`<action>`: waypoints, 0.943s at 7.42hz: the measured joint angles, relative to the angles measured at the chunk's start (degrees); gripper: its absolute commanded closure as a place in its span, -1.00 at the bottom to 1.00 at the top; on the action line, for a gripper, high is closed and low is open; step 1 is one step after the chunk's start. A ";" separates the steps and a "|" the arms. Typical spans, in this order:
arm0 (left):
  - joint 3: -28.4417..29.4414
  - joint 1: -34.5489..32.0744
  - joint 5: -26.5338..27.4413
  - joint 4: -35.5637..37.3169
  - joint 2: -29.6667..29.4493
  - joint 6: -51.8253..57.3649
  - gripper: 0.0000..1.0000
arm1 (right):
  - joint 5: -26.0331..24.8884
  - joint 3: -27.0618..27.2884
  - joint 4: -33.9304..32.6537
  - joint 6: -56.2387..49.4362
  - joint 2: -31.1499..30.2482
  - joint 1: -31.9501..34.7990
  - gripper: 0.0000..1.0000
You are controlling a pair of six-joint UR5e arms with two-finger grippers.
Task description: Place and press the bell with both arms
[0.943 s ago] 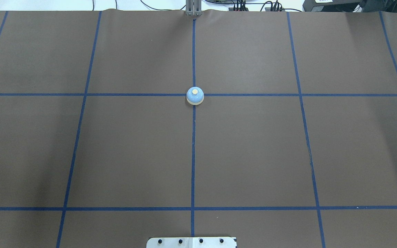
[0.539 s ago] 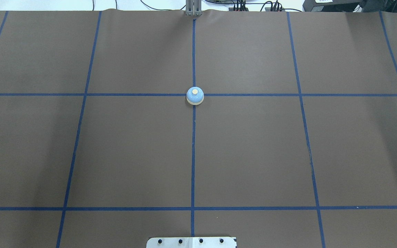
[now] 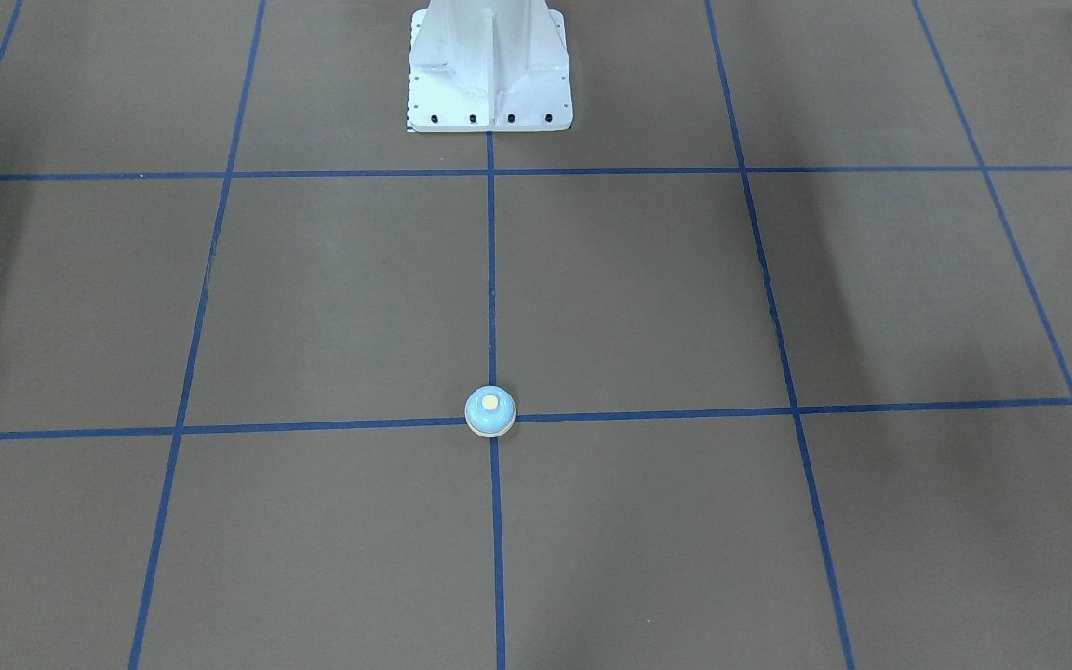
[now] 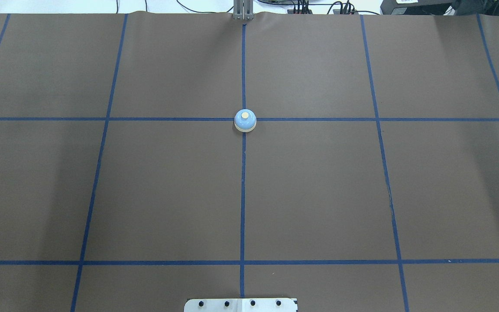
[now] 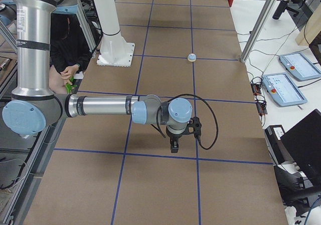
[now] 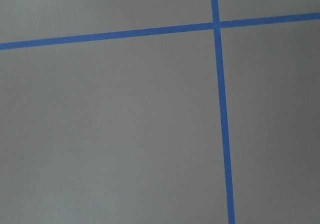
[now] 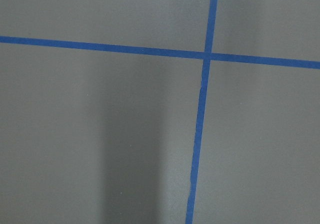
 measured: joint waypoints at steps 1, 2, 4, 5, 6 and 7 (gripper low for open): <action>-0.15 0.05 -0.01 -0.18 -0.03 -0.15 -1.00 | 0.01 0.00 0.00 0.01 -0.21 0.00 -1.00; -0.21 0.09 -0.01 -1.26 -0.05 -0.26 -1.00 | 0.01 -0.07 0.00 0.02 -0.32 0.03 -1.00; -0.22 0.11 -0.01 -4.12 -0.05 -0.38 -1.00 | 0.01 -0.17 0.00 0.02 -0.53 0.26 -0.99; -0.23 0.11 -0.01 -4.55 -0.06 -0.39 -1.00 | 0.01 -0.13 0.00 0.02 -0.74 0.54 -1.00; -0.23 0.12 0.00 -4.70 -0.06 -0.39 -1.00 | 0.01 -0.12 0.00 0.02 -0.96 0.85 -0.99; -0.20 0.12 0.02 -4.75 -0.06 -0.39 -1.00 | 0.01 -0.03 -0.16 0.04 -1.13 1.41 -1.00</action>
